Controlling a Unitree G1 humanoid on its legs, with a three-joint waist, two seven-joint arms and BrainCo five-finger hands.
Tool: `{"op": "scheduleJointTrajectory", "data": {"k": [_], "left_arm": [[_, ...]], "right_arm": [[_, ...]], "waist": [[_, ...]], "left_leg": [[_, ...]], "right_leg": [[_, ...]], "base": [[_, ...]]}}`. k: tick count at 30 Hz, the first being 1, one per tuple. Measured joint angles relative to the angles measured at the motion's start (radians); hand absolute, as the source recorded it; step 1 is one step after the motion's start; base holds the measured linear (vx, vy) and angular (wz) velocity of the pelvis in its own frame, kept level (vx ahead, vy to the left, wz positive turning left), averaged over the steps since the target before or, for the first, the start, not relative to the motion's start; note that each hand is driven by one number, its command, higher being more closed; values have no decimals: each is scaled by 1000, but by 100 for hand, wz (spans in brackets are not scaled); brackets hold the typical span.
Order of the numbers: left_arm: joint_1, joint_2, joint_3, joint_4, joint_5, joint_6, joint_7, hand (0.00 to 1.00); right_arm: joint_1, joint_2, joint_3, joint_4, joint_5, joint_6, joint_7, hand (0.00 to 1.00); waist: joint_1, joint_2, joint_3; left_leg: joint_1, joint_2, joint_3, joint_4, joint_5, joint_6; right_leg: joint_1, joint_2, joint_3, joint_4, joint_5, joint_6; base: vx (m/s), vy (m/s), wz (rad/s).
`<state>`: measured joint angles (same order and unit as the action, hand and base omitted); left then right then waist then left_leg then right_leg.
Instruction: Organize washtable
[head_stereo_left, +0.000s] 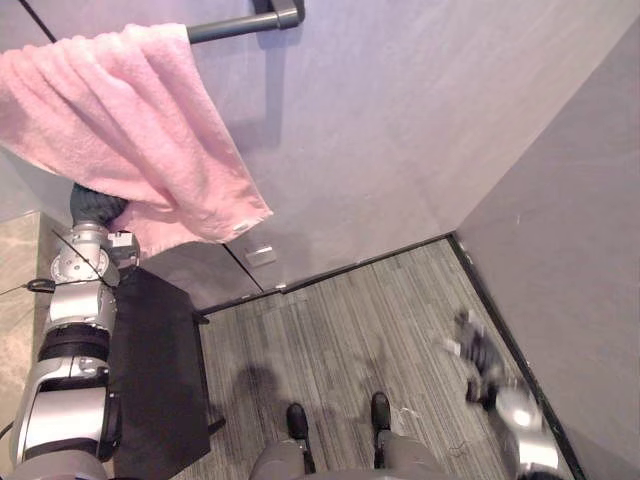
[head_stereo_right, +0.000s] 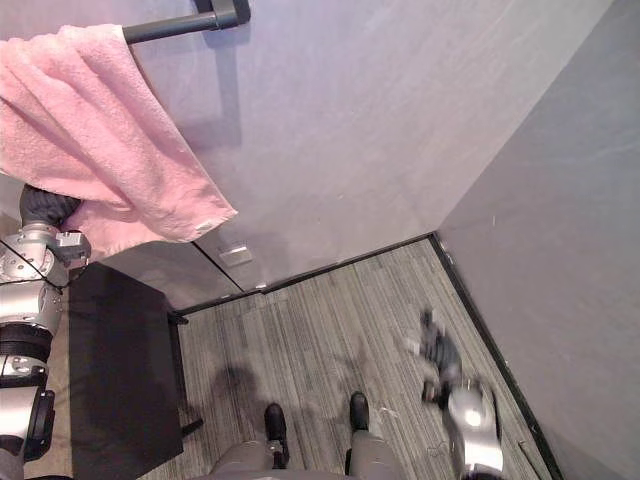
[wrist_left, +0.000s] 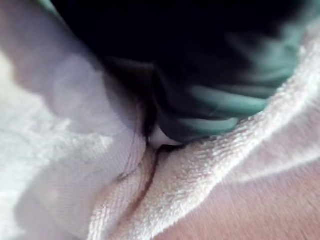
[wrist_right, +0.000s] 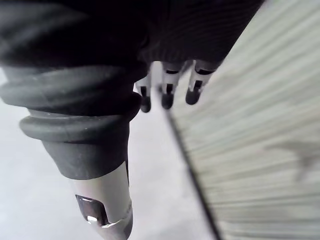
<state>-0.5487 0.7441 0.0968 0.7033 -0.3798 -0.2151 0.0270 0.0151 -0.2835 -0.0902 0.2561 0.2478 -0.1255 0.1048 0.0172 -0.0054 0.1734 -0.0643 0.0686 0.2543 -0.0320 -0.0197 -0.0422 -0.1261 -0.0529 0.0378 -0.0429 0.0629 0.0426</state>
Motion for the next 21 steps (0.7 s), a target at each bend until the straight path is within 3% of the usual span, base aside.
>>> {"op": "scheduleJointTrajectory", "data": {"k": [4, 8, 11, 14, 18, 21], "left_arm": [[-16, -23, 0, 0, -1, 5, 1, 100], [-45, -48, -7, 0, -3, 12, 15, 100], [-78, -77, -26, 1, -16, 12, 22, 100], [-111, -94, -66, 3, -42, 12, 22, 100], [-198, -104, -105, 16, -65, 12, 27, 100], [-225, -104, -105, 16, -93, 12, 41, 100]], "right_arm": [[-313, -274, 131, -118, 160, -21, 21, 0], [-571, -381, 330, -107, 334, -21, 27, 0], [-735, -389, 496, -30, 425, -14, 27, 0], [-925, -365, 629, 153, 475, 3, 22, 0], [-1200, -262, 687, 483, 534, 31, -42, 0], [-1302, -173, 686, 593, 536, 49, -64, 0]], "waist": [[5, -6, 1], [20, -6, 1], [43, -7, 1], [69, -8, 11], [108, -10, 55], [117, -9, 73]], "left_leg": [[0, 1, 6, 0, 6, 3], [0, 2, 6, -4, 14, 3], [-6, 4, -4, -6, 24, 5], [-19, 2, -19, -7, 37, 7], [-52, 1, -52, -29, 79, 5], [-78, 3, -74, -41, 101, -2]], "right_leg": [[3, 0, 16, -15, 26, -1], [4, 0, 17, -19, 37, 1], [7, -1, 16, -36, 58, -1], [9, -2, 5, -50, 73, -4], [-20, 0, -18, -50, 86, -4], [-41, 2, -34, -50, 86, -4]], "base": [[-47, -5, -5], [-8, 0, 0], [-40, -2, 8], [-60, -5, 15], [-96, -14, 24], [-84, -23, 19]]}}
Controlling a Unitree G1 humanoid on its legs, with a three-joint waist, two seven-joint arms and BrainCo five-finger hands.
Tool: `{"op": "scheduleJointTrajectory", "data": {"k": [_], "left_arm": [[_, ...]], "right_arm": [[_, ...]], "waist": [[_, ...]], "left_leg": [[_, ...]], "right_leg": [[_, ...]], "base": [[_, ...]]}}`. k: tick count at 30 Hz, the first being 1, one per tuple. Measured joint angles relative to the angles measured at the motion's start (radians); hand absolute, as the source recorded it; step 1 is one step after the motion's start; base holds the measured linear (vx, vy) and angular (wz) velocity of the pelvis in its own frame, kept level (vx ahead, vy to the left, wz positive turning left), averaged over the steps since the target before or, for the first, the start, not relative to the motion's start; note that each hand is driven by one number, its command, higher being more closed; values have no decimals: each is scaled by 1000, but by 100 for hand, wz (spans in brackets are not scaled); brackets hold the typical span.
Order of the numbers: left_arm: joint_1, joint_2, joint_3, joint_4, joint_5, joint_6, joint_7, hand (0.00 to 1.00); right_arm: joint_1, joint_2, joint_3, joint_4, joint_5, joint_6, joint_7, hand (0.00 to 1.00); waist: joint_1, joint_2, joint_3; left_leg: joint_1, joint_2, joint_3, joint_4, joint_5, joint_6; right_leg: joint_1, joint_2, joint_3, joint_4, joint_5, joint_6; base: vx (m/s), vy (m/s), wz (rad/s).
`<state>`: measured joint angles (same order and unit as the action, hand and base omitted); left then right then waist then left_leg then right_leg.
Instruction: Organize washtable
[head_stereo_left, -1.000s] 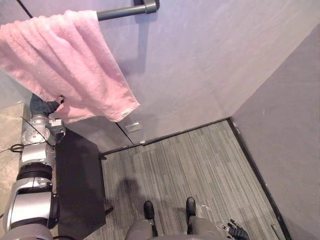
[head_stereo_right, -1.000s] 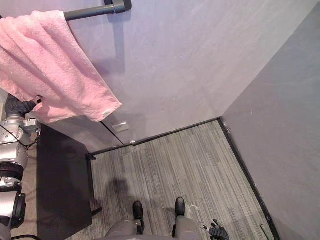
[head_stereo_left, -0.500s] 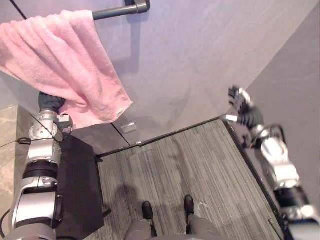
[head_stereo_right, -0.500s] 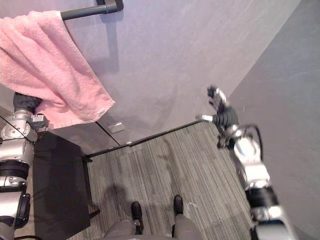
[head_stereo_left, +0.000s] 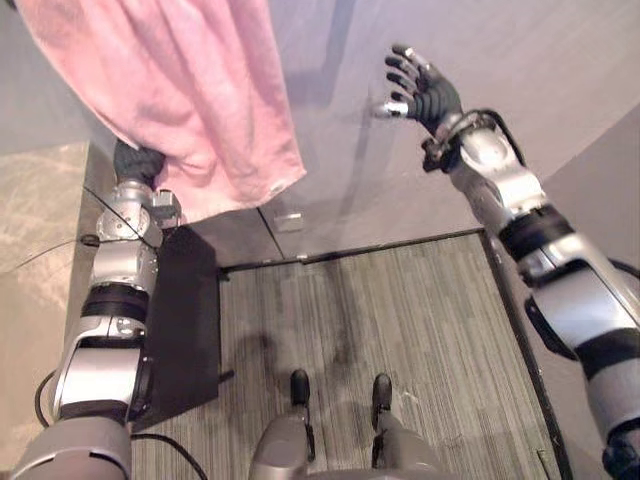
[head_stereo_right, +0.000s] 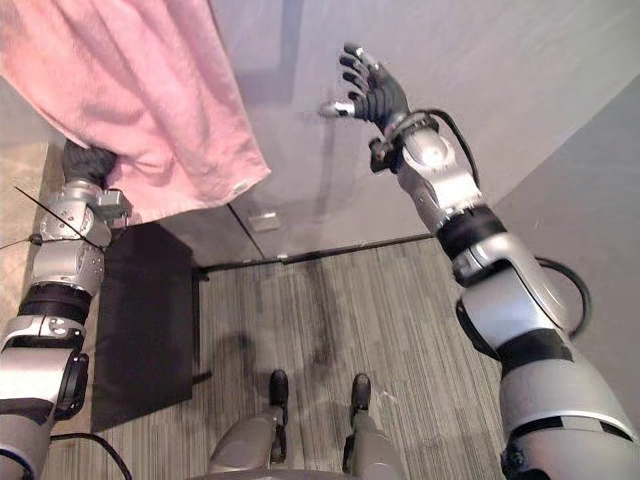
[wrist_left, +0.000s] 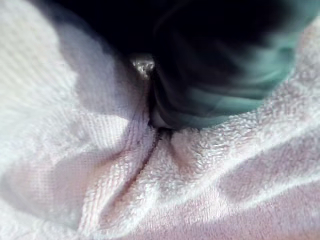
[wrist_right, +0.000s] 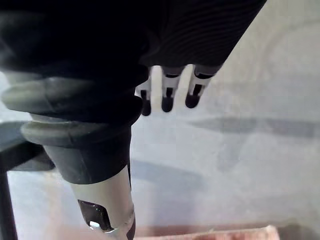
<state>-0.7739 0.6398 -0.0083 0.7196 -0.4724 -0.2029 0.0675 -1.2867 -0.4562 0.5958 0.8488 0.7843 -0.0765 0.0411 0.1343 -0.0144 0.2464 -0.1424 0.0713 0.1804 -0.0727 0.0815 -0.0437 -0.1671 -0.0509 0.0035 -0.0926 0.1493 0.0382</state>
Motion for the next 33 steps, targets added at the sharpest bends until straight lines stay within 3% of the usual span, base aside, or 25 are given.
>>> {"op": "scheduleJointTrajectory", "data": {"k": [3, 5, 15, 27, 33], "left_arm": [[-18, 0, -2, 1, -10, 0, 1, 100], [-67, 0, -4, 22, -23, 0, 0, 100], [-190, -3, -21, 47, -36, 0, 20, 100], [-213, -60, -24, 68, -36, -1, 26, 100], [-214, -93, -24, 68, -34, -1, 25, 100]], "right_arm": [[-41, 76, -15, 94, -4, 15, -22, 0], [-66, 140, -97, 190, -30, 26, -52, 0], [-217, 250, -333, 338, -48, 55, -157, 0], [-279, 349, -423, 359, -38, 53, -195, 0], [-326, 432, -396, 349, -39, 11, -186, 0]], "waist": [[16, 0, 6], [18, 2, 11], [22, 12, 55], [48, 20, 61], [57, 27, 65]], "left_leg": [[-13, 1, -9, -3, 10, -1], [-22, 1, -29, -9, 23, -3], [-71, 8, -93, -16, 51, -13], [-73, 16, -103, -20, 58, -23], [-71, 15, -103, -20, 59, -25]], "right_leg": [[-10, 2, -4, 0, 0, 0], [-12, 3, -23, 0, 0, 0], [-31, 11, -79, -1, -1, -1], [-29, 15, -90, 1, -1, -3], [-27, 15, -91, 1, -1, -3]], "base": [[-36, -14, 10], [-30, -6, 23], [-7, 6, 18], [1, 4, 2], [1, 3, 1]]}}
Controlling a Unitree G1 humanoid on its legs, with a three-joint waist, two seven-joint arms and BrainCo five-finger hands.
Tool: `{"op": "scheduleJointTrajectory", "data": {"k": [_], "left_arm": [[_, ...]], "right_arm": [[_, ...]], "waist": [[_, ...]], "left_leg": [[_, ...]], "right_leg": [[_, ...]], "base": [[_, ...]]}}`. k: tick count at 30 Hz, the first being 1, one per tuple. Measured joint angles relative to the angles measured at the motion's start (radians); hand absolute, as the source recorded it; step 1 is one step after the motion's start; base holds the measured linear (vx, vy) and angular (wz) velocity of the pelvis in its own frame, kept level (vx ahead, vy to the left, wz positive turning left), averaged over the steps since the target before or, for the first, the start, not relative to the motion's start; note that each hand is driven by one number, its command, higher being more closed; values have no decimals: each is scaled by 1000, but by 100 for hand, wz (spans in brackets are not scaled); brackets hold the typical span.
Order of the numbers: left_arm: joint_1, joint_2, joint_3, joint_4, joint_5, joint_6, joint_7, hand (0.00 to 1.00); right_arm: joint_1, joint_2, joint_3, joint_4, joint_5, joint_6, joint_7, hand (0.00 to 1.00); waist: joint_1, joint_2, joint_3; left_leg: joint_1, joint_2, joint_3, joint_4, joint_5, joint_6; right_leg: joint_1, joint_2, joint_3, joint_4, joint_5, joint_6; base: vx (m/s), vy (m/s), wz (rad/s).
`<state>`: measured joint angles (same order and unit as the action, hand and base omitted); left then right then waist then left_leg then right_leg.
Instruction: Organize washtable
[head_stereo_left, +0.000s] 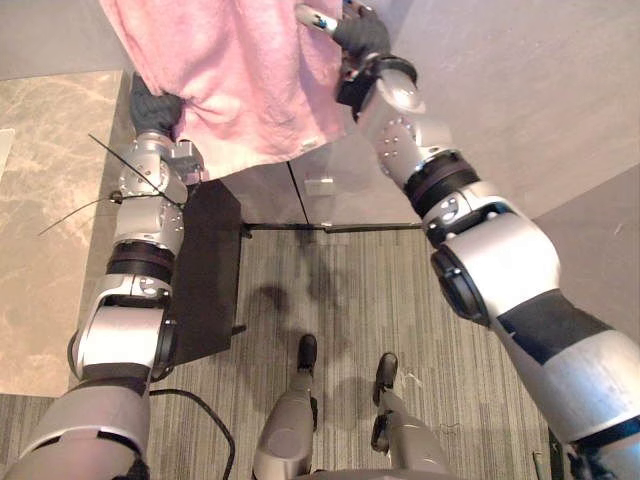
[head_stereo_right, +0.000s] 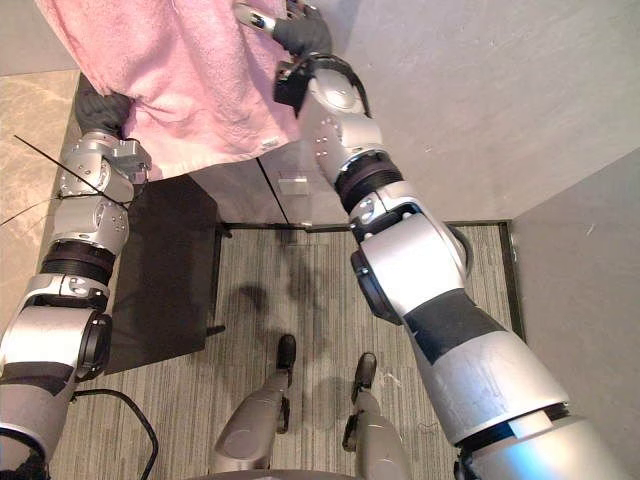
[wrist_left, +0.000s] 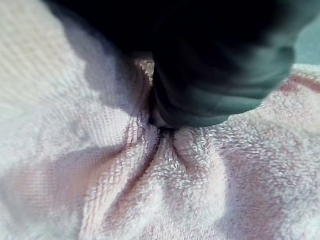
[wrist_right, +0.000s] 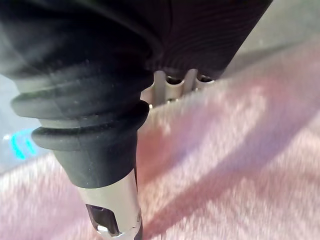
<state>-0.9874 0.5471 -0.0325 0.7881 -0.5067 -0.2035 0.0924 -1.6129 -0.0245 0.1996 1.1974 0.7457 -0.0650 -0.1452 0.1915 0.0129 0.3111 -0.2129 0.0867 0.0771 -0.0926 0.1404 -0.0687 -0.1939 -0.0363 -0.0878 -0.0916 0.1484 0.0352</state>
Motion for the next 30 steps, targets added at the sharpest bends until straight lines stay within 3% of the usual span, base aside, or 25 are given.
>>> {"op": "scheduleJointTrajectory", "data": {"k": [5, 6, 15, 18, 24, 30], "left_arm": [[0, -17, -1, 1, 8, 0, 0, 100], [0, -17, -2, 5, 8, 0, 0, 100], [4, -17, -5, 7, 10, 0, -1, 100], [5, -17, -5, 7, 13, 0, -1, 100], [7, -17, -5, 9, 21, 0, -2, 100], [4, -17, -8, 39, 40, 0, -5, 100]], "right_arm": [[0, 8, 35, -3, -6, -2, 16, 0], [0, 7, 47, -3, -13, -2, 16, 100], [0, 2, 49, -3, -83, -2, 15, 100], [0, -21, 48, -3, -157, -2, 12, 100], [-1, -79, 25, -3, -201, -2, 11, 100], [-53, -109, -2, 5, -205, 5, 16, 100]], "waist": [[14, 0, 0], [14, 0, 0], [15, 0, 0], [14, 0, 0], [12, 0, 0], [-14, 0, 0]], "left_leg": [[8, -1, -4, 0, 0, 0], [12, -1, -6, 0, 0, 0], [14, -2, -11, 0, 2, 0], [15, -3, -13, 0, 2, -1], [21, -3, -15, 0, 2, -1], [30, -3, -1, 0, 2, -1]], "right_leg": [[10, -1, -6, 0, 0, 0], [15, 0, -9, 0, 0, 0], [17, 0, -15, 2, -1, -2], [19, -1, -18, 3, -1, -2], [27, -1, -18, 3, -1, -2], [30, -1, -7, 5, -1, -2]], "base": [[5, 8, 2], [7, 20, 6], [0, 3, 0], [9, 8, 1], [8, 7, 1], [2, 16, -5]]}}
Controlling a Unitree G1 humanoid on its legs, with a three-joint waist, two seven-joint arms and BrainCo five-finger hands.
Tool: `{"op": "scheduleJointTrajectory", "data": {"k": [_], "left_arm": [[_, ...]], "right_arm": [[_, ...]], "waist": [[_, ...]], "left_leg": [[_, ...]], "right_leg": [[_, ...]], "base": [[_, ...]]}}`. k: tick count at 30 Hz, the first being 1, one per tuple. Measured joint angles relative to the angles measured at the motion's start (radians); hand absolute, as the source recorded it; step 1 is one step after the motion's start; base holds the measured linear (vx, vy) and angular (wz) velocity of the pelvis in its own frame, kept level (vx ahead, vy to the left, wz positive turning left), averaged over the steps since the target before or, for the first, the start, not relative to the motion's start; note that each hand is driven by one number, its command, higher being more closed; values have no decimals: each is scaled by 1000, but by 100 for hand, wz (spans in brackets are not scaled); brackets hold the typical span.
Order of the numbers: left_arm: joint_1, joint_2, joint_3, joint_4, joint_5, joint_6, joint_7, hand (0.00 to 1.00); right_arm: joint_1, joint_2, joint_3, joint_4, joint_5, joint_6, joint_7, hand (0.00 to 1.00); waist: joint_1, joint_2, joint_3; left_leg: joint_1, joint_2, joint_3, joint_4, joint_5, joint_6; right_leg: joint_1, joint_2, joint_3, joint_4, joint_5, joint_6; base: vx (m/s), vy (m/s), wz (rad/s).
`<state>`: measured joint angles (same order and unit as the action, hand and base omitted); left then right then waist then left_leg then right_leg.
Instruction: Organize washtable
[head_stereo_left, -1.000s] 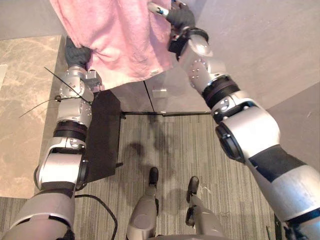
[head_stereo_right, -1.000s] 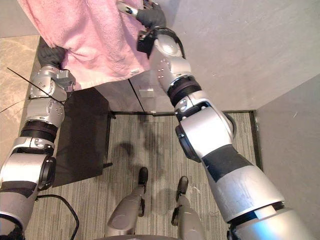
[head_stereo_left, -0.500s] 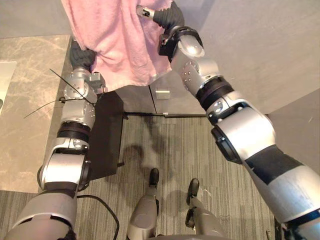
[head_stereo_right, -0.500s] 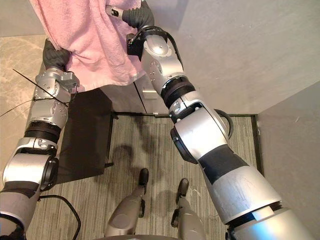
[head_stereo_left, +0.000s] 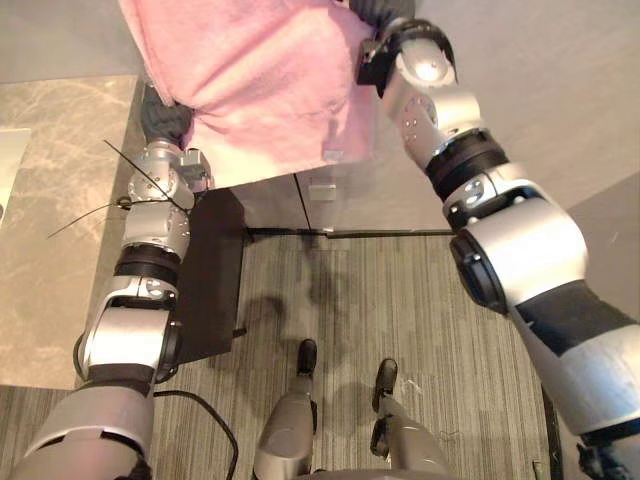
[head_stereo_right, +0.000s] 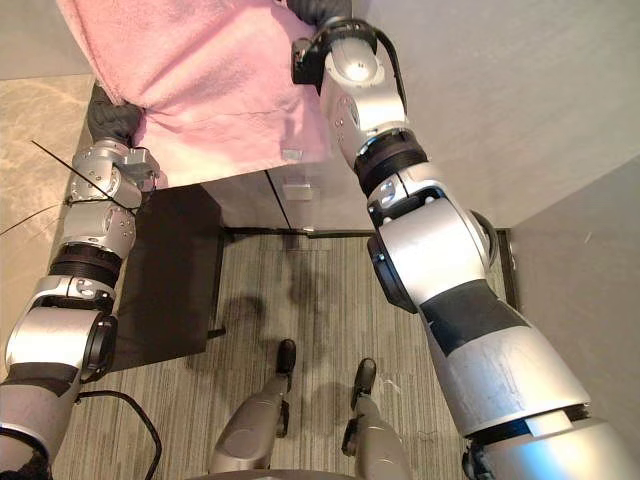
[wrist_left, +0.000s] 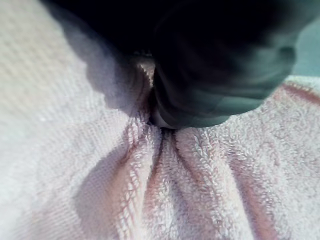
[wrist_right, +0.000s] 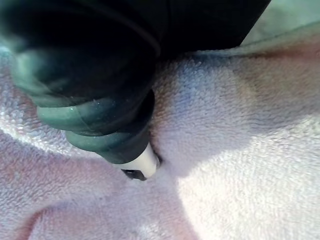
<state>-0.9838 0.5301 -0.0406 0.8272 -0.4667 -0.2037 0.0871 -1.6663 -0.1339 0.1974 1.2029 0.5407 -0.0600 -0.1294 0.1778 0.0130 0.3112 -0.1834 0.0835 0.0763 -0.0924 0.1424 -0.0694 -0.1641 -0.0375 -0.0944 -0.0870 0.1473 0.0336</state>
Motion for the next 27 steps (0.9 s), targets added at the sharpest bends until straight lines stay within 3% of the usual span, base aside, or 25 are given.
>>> {"op": "scheduleJointTrajectory", "data": {"k": [10, 25, 27], "left_arm": [[-30, 0, -20, 14, 7, 1, 0, 100], [-64, 0, -24, 77, 7, 3, 0, 100], [-62, 0, -11, 79, 7, 5, 0, 100]], "right_arm": [[-12, -5, -44, 4, 43, 5, 2, 100], [-12, -18, -36, 11, 41, 27, 42, 100], [-8, -24, 9, 11, 38, 27, 45, 100]], "waist": [[-28, 0, 0], [-34, 0, 6], [-32, 2, 9]], "left_leg": [[5, 2, 24, 0, 0, 0], [3, 3, 36, 0, -1, 0], [3, 3, 35, 0, -1, 0]], "right_leg": [[-10, 2, 29, 2, 3, -4], [-17, 2, 38, 4, 3, -4], [-17, 3, 38, 2, 3, -4]], "base": [[6, 12, -7], [4, 5, -1], [0, 0, 0]]}}
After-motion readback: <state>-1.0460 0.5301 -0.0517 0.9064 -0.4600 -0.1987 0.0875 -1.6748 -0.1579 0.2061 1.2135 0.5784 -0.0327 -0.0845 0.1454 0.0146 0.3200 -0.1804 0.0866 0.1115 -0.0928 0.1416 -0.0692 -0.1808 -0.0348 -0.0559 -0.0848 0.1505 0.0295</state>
